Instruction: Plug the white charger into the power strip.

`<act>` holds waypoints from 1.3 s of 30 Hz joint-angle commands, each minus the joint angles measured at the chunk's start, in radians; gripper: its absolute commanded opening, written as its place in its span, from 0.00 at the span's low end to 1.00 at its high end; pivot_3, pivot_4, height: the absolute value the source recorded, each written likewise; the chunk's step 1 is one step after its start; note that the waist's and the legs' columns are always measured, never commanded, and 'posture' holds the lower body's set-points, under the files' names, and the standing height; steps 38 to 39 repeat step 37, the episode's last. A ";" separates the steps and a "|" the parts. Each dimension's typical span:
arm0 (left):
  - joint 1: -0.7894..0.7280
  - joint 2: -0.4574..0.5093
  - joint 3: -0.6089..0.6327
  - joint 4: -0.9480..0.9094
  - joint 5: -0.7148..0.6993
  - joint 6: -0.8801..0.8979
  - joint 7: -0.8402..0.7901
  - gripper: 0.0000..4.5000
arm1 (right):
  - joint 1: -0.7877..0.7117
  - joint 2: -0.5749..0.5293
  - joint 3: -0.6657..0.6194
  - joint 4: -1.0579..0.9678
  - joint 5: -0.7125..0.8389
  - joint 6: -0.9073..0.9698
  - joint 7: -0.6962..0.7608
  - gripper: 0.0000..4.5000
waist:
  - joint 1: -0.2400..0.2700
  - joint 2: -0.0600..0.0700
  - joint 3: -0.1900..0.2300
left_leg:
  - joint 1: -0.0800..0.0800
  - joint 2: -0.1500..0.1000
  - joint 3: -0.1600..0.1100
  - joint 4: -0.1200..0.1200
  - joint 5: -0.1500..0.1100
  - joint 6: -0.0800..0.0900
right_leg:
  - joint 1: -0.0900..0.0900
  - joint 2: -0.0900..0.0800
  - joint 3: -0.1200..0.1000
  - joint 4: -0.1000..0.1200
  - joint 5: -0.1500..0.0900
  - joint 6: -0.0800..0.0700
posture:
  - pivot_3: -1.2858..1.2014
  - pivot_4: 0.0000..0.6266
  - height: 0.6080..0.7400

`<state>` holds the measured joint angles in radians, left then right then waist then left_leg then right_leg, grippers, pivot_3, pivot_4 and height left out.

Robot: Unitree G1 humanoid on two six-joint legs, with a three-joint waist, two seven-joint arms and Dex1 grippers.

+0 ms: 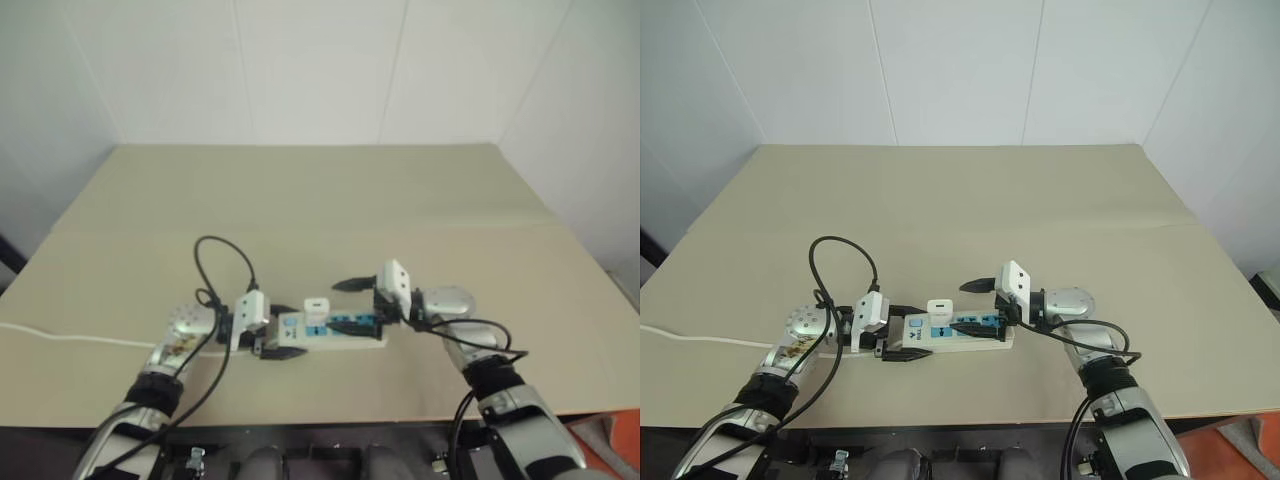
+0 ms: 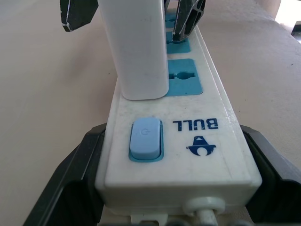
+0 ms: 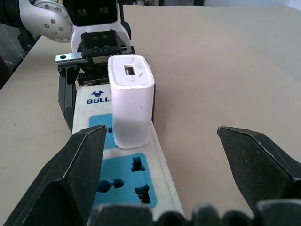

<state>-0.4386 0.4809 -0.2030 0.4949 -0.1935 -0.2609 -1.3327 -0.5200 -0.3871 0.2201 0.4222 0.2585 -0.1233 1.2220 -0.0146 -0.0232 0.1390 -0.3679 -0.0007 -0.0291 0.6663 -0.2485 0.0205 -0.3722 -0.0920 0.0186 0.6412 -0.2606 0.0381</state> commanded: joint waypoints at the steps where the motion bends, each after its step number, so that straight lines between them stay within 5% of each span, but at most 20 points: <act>1: -0.007 0.042 0.015 -0.047 -0.005 0.014 -0.023 1.00 | 0.055 -0.036 -0.004 -0.035 -0.011 0.041 0.013 1.00 | 0.000 0.000 0.000 | -0.001 0.000 0.000 0.000 0.000 0.000 | -0.001 0.000 0.000 0.000 0.000 0.000 | 0.52 0.24 1.00; 7: 0.030 0.116 0.085 -0.198 -0.089 0.040 -0.045 1.00 | 0.137 -0.099 -0.083 -0.267 0.055 0.113 -0.016 1.00 | 0.004 0.001 0.003 | -0.009 0.001 0.000 0.000 0.000 0.000 | -0.009 -0.002 0.000 0.000 0.000 0.000 | 0.52 0.24 1.00; 13: 0.061 0.257 0.181 -0.382 -0.193 0.157 -0.083 1.00 | 0.303 -0.273 -0.293 -0.556 0.196 0.228 -0.054 1.00 | 0.006 0.005 0.016 | -0.025 0.000 0.000 0.000 0.001 -0.001 | -0.024 -0.003 0.001 0.001 0.000 0.000 | 0.52 0.24 1.00; 22: 0.041 0.393 0.270 -0.311 -0.207 0.175 -0.136 1.00 | 0.501 -0.461 -0.585 -0.657 0.301 0.285 -0.035 1.00 | 0.001 0.004 0.027 | -0.021 0.000 0.002 0.000 0.001 -0.001 | -0.021 0.000 0.001 0.001 0.000 0.000 | 0.52 0.24 1.00; 39: 0.024 0.362 0.253 -0.313 -0.217 0.214 -0.129 1.00 | 0.538 -0.438 -0.545 -0.735 0.267 0.314 -0.138 1.00 | 0.003 0.003 0.029 | -0.021 0.000 0.002 0.001 0.001 -0.001 | -0.020 -0.001 0.001 0.001 0.000 0.000 | 0.52 0.24 1.00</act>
